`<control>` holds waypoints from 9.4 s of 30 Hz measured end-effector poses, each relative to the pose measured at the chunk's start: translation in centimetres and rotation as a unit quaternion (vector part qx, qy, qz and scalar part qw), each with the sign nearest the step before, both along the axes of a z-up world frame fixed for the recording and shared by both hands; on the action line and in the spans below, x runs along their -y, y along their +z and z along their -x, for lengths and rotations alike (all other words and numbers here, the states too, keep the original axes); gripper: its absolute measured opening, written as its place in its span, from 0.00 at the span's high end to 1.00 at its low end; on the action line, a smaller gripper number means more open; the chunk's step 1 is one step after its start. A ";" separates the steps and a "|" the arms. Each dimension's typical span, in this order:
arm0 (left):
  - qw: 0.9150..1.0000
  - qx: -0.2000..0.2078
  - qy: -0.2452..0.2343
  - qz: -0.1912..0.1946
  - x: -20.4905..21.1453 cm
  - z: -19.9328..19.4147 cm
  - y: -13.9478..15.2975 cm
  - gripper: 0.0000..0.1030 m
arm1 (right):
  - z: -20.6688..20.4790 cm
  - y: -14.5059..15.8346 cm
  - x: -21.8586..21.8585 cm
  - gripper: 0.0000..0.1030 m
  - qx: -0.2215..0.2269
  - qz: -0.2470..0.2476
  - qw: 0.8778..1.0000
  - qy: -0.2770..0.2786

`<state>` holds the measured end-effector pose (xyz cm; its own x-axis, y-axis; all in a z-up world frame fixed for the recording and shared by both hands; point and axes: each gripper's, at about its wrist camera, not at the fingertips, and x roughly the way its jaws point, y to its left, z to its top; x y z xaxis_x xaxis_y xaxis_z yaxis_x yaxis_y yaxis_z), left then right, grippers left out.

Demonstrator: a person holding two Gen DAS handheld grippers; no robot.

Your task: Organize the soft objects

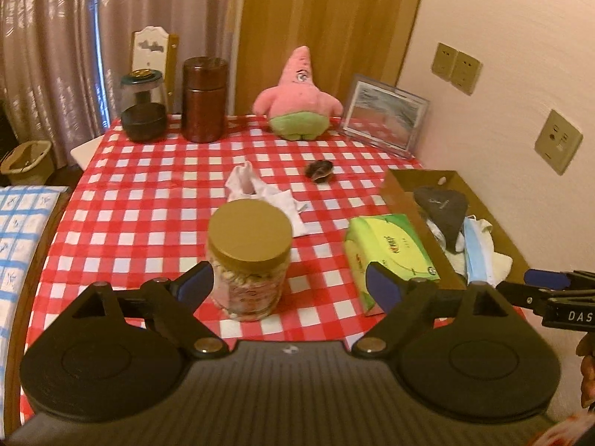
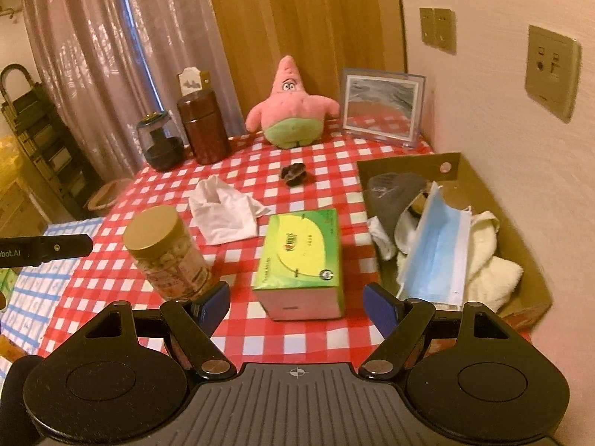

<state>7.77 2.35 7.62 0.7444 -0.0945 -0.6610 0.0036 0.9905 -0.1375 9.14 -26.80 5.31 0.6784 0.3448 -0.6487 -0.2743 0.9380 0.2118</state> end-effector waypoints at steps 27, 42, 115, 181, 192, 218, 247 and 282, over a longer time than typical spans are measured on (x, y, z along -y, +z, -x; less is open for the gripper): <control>1.000 -0.001 0.003 -0.002 -1.7 -1.9 -0.7 0.14 | -2.5 -0.2 -0.8 0.24 -0.001 0.027 0.999 0.018; 0.997 -0.003 -0.054 -0.055 -5.4 -13.2 1.4 0.14 | -10.4 0.6 -3.0 0.24 0.022 0.078 0.995 0.065; 0.976 -0.079 -0.186 -0.083 -6.1 -36.6 -12.0 0.96 | -38.0 -12.4 -14.2 0.24 -0.068 0.139 0.976 0.156; 0.991 0.000 -0.132 -0.002 4.4 -9.5 5.5 0.97 | -6.7 3.4 -2.3 0.90 0.027 -0.005 0.998 0.049; 0.991 0.002 -0.131 0.026 6.8 -6.5 4.3 0.97 | -2.8 2.6 2.0 0.90 0.029 -0.020 0.999 -0.002; 0.976 -0.029 -0.207 0.068 16.7 -5.6 0.6 0.97 | 1.8 -1.8 11.6 0.90 -0.012 0.017 0.994 -0.110; 0.963 -0.055 -0.254 0.078 23.2 -9.4 -1.4 0.97 | -0.3 -4.2 13.6 0.90 -0.035 0.029 0.991 -0.128; 0.951 -0.119 -0.285 0.028 28.3 -19.5 -10.0 0.97 | -8.9 -8.9 12.9 0.90 -0.054 0.082 0.994 -0.044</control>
